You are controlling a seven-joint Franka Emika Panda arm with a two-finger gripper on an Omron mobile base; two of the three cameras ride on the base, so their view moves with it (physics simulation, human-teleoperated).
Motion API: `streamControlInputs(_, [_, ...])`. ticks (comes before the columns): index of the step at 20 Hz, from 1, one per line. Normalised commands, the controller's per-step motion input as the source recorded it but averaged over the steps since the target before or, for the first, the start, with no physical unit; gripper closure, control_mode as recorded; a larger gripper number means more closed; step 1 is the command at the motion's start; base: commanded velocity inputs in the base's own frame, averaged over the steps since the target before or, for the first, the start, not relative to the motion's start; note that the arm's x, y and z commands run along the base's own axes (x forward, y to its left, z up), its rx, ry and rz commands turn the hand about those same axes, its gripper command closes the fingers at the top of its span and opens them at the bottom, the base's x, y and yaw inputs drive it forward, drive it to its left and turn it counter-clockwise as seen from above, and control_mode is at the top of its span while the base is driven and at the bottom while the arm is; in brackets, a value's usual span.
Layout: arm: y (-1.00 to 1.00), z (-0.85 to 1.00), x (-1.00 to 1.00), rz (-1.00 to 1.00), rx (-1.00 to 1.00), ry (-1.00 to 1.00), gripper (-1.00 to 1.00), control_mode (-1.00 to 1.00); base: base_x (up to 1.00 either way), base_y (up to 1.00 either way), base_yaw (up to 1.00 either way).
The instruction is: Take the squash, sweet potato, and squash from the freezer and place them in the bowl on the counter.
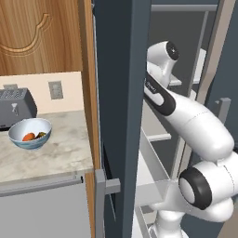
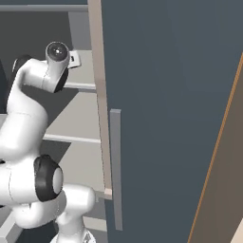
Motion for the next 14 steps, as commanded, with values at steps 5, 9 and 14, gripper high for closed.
streamControlInputs(5, [-0.22,0.26,-0.83,0.0,0.0,-0.08,1.0,-1.0,0.0,0.0,0.0])
streamControlInputs(9, [-0.24,0.44,-0.74,-0.02,0.03,-0.01,1.0,-1.0,0.0,0.0,0.0])
streamControlInputs(14, [-0.15,0.47,-0.79,-0.01,0.01,0.0,1.0,-1.0,0.0,0.0,0.0])
